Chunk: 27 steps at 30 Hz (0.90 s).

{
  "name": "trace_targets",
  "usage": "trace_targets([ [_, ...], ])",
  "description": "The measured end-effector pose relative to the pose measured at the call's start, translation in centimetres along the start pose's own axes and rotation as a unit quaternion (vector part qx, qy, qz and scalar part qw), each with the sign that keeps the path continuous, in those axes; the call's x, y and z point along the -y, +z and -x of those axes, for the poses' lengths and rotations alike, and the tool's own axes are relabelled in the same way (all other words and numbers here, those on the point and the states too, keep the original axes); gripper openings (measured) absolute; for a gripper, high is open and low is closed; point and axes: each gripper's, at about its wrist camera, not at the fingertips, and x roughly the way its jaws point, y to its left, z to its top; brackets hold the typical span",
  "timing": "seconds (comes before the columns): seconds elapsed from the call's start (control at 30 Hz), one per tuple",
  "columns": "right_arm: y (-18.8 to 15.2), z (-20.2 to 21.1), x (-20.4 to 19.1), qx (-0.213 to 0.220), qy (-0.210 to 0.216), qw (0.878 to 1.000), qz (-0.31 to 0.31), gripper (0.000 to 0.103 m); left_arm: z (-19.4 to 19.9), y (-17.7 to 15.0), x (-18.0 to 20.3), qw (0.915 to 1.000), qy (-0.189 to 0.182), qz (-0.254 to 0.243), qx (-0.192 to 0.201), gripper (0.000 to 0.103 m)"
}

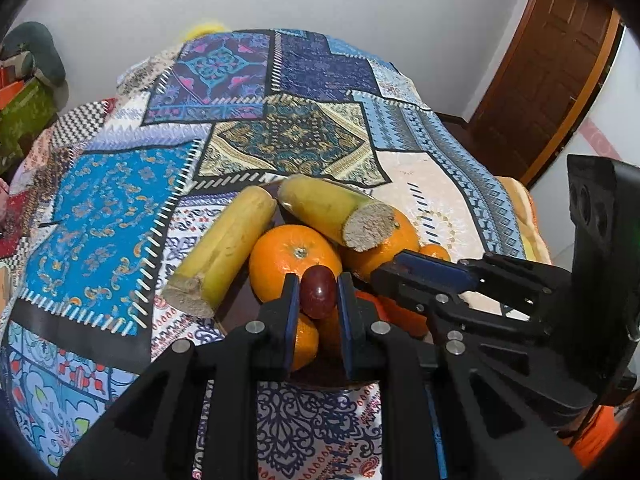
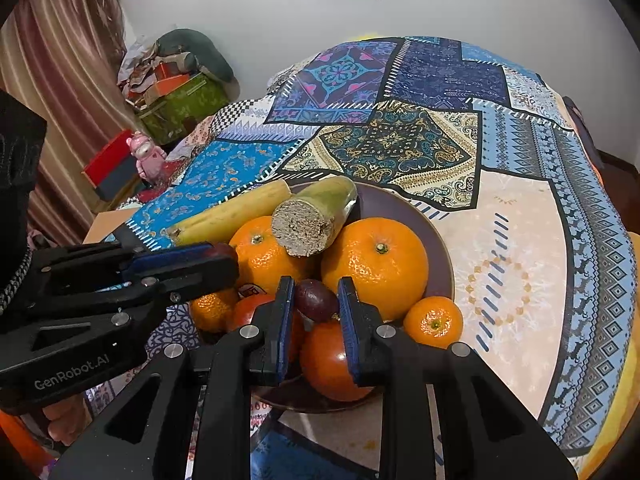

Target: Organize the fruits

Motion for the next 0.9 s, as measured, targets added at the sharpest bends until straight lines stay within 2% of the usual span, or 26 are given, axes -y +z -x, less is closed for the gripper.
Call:
trace_targets([
  [0.13, 0.2, 0.1, 0.1, -0.004, 0.002, 1.0, -0.002, 0.024, 0.2, 0.0, -0.1, 1.0, -0.002, 0.006, 0.0, 0.024],
  [0.37, 0.4, 3.0, -0.4, 0.023, -0.002, 1.0, 0.002, 0.025, 3.5, 0.0, 0.4, 0.9995, 0.006, 0.004, 0.031, 0.025],
  [0.5, 0.7, 6.2, -1.1, 0.054, -0.008, 0.998, 0.006, 0.025, 7.2, -0.2, 1.3, 0.9969, 0.028, -0.005, 0.074, 0.025],
  [0.67, 0.8, 11.5, -2.8, 0.107, -0.024, 0.994, 0.02, 0.025, 13.0, -0.4, 2.6, 0.9906, 0.035, -0.01, 0.132, 0.025],
  [0.9, -0.3, 19.0, -5.5, 0.18, -0.027, 0.983, 0.028, 0.025, 21.7, -2.4, 5.0, 0.975, 0.038, -0.022, 0.218, 0.026],
])
